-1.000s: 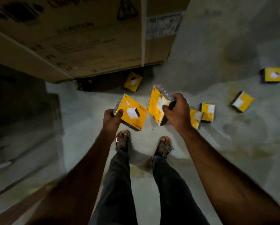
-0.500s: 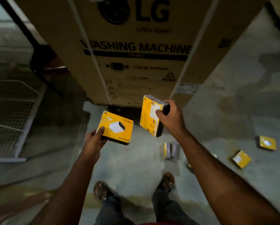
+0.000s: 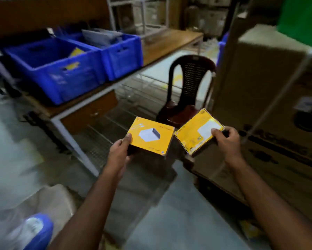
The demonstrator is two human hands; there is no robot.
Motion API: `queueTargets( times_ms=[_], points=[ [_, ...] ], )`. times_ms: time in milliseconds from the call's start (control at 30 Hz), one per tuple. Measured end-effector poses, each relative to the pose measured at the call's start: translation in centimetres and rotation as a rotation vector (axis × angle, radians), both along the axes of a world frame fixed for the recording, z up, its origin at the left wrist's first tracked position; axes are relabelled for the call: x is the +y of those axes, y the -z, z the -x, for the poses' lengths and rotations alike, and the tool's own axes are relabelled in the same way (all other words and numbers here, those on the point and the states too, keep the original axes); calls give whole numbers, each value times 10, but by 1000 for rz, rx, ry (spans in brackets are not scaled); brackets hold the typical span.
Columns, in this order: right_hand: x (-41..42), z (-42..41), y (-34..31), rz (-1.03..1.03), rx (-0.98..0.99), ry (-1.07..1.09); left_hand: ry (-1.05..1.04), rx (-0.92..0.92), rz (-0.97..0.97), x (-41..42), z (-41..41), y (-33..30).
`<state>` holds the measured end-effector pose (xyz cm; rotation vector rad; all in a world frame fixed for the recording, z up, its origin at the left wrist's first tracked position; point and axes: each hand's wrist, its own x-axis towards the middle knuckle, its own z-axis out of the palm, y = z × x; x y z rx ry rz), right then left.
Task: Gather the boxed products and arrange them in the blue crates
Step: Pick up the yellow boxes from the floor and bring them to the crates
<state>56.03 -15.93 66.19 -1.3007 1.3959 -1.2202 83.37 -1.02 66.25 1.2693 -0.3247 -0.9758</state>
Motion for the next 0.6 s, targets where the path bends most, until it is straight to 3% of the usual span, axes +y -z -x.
queueTargets(
  times_ms=[267, 600],
  points=[
    [-79, -201, -87, 33, -275, -187, -439, 0, 210, -37, -140, -88],
    [-218, -413, -94, 13, -390, -547, -672, -74, 318, -158, -288, -125]
  ],
)
